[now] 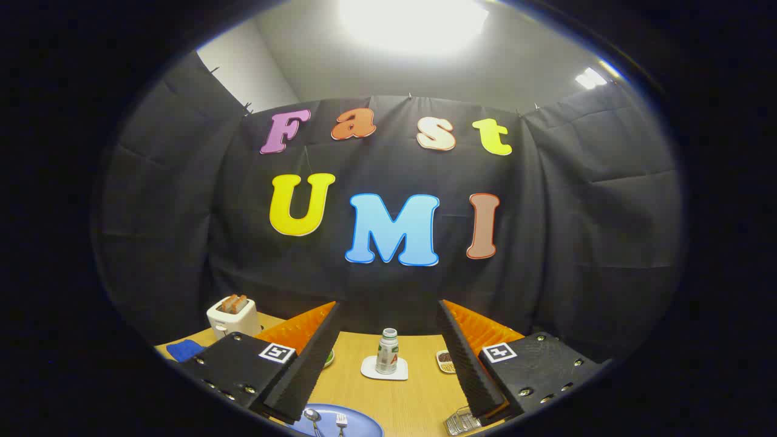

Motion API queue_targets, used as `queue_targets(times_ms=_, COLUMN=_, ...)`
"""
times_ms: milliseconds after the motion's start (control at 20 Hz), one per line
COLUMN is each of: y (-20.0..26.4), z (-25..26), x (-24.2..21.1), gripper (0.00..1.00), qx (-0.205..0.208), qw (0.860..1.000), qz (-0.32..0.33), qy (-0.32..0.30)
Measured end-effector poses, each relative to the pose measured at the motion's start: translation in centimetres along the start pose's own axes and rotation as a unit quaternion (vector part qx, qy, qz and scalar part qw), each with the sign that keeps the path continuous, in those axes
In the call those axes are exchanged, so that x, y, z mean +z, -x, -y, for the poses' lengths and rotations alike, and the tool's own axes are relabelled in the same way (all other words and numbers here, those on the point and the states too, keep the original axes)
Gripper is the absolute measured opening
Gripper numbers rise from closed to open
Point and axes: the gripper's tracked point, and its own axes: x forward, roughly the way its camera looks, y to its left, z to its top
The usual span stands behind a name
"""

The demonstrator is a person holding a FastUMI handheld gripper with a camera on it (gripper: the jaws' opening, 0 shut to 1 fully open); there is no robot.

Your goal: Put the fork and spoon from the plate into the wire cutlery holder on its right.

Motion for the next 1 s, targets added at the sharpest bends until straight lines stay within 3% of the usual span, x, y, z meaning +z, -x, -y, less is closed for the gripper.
queue_targets(times_ms=200, y=0.0, z=-0.8, x=-0.1, gripper=0.96, qx=0.021, qw=0.999, qz=0.013, qy=-0.022)
queue_targets(times_ms=400, y=0.1, z=-0.4, x=0.5, gripper=0.96, qx=0.006, qw=1.000, qz=0.014, qy=0.028)
queue_targets(times_ms=700, y=-0.1, z=2.0, x=0.5, gripper=0.95, qx=-0.018, qw=0.999, qz=0.010, qy=-0.044)
queue_targets(times_ms=1000, y=0.1, z=1.9, x=-0.8, gripper=0.93, qx=-0.005, qw=1.000, qz=-0.012, qy=-0.012)
